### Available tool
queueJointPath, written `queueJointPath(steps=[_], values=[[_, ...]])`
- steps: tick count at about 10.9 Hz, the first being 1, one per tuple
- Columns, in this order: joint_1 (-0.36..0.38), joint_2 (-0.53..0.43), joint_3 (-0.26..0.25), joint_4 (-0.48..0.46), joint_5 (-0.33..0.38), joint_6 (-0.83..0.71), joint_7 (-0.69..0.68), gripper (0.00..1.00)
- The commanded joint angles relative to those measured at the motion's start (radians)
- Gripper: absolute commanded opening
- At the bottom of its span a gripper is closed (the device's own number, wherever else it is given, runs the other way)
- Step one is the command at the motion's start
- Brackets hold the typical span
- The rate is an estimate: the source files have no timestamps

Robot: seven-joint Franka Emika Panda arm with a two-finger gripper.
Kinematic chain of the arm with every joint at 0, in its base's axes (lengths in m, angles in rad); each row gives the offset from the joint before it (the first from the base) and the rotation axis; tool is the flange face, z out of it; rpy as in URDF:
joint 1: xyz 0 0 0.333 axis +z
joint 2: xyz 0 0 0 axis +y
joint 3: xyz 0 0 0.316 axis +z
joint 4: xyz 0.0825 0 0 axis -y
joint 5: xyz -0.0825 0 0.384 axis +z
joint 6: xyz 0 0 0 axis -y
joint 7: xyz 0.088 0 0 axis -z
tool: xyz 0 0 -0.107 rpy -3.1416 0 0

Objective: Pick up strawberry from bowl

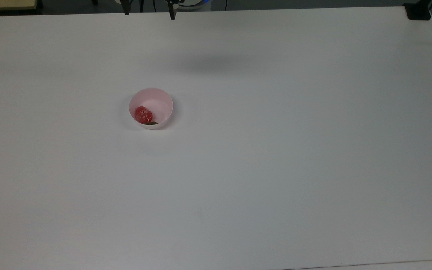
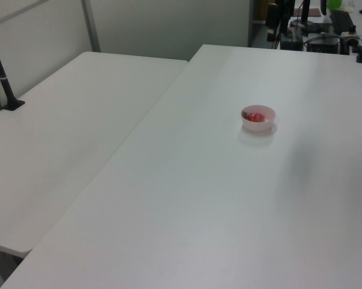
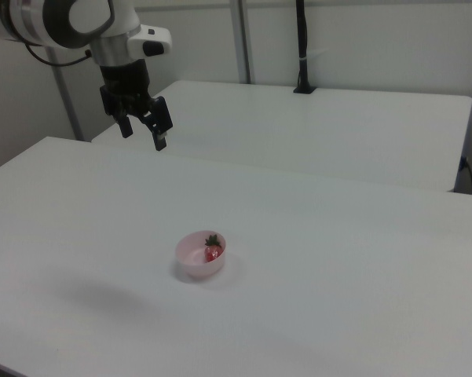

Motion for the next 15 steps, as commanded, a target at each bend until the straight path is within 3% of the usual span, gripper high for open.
queueJointPath(steps=[1, 4, 7, 9, 12, 15], values=[[0.014, -0.012, -0.01, -0.004, -0.012, 0.012, -0.003, 1.0], [0.007, -0.012, -0.012, -0.004, -0.015, 0.006, -0.04, 1.0], [-0.018, 0.012, -0.021, -0.074, -0.078, 0.018, -0.435, 1.0], [-0.016, 0.073, -0.02, -0.086, -0.183, 0.047, -0.436, 1.0], [-0.038, 0.158, -0.02, -0.154, -0.196, 0.214, -0.428, 0.98], [-0.042, 0.241, -0.02, -0.155, -0.196, 0.286, -0.394, 0.94]])
